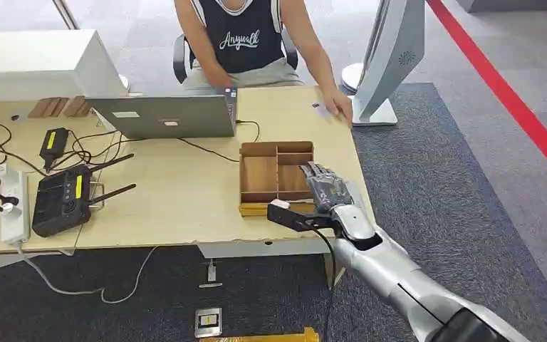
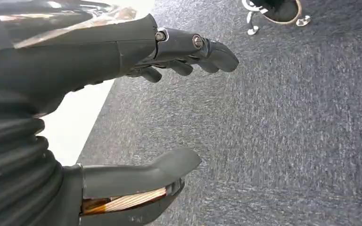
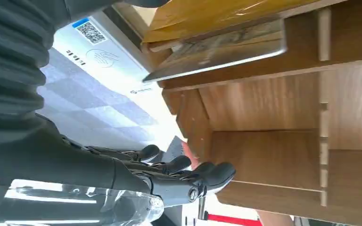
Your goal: Pass the card to the sensor for recognition and then transmit it.
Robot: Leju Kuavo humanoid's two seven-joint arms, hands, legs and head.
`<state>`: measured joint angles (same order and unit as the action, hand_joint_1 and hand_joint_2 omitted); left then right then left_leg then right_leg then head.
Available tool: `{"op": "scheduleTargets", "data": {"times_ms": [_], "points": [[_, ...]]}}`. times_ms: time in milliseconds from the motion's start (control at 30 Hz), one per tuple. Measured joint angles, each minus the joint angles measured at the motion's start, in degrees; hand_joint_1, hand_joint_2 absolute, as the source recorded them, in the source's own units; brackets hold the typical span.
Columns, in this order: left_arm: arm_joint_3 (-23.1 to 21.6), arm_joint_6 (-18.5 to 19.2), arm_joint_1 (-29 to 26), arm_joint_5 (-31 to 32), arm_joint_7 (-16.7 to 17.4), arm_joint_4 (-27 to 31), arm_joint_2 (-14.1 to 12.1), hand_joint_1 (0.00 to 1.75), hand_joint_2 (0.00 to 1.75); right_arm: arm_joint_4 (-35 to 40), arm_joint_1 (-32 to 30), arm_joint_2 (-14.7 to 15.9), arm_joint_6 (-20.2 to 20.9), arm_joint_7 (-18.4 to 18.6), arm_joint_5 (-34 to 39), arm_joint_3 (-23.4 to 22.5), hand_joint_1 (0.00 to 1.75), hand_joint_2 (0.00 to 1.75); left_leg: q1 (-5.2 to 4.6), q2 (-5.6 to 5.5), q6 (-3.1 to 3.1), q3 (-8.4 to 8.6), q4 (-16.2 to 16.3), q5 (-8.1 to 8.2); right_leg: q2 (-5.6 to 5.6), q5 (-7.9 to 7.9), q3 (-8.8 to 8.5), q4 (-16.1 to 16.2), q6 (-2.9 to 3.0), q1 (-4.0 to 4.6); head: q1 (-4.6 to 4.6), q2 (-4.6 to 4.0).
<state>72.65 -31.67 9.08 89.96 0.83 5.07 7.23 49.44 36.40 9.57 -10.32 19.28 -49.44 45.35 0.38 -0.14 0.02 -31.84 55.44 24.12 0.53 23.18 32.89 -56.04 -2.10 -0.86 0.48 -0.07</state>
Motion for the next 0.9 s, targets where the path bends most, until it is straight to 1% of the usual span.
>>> {"op": "scheduleTargets", "data": {"times_ms": [200, 900], "points": [[0.0, 0.0, 0.0, 0.0, 0.2, 0.0, 0.0, 0.00, 1.75, 0.0, -0.2, 0.7, 0.0, 0.0, 0.0, -0.3, 0.00, 1.75, 0.00, 0.00, -0.01, 0.00, 0.0, -0.01, 0.00, 0.00, -0.01, 0.0, 0.00, 0.01, 0.00, 0.00], [0.0, 0.0, 0.0, 0.0, 0.0, 0.0, 0.0, 0.00, 1.75, 0.0, -0.2, 1.0, -0.1, -0.7, 0.2, -0.4, 0.00, 1.75, 0.00, 0.00, -0.01, 0.00, 0.0, -0.01, 0.00, 0.00, -0.01, 0.0, 0.00, 0.00, 0.00, 0.00]]}}
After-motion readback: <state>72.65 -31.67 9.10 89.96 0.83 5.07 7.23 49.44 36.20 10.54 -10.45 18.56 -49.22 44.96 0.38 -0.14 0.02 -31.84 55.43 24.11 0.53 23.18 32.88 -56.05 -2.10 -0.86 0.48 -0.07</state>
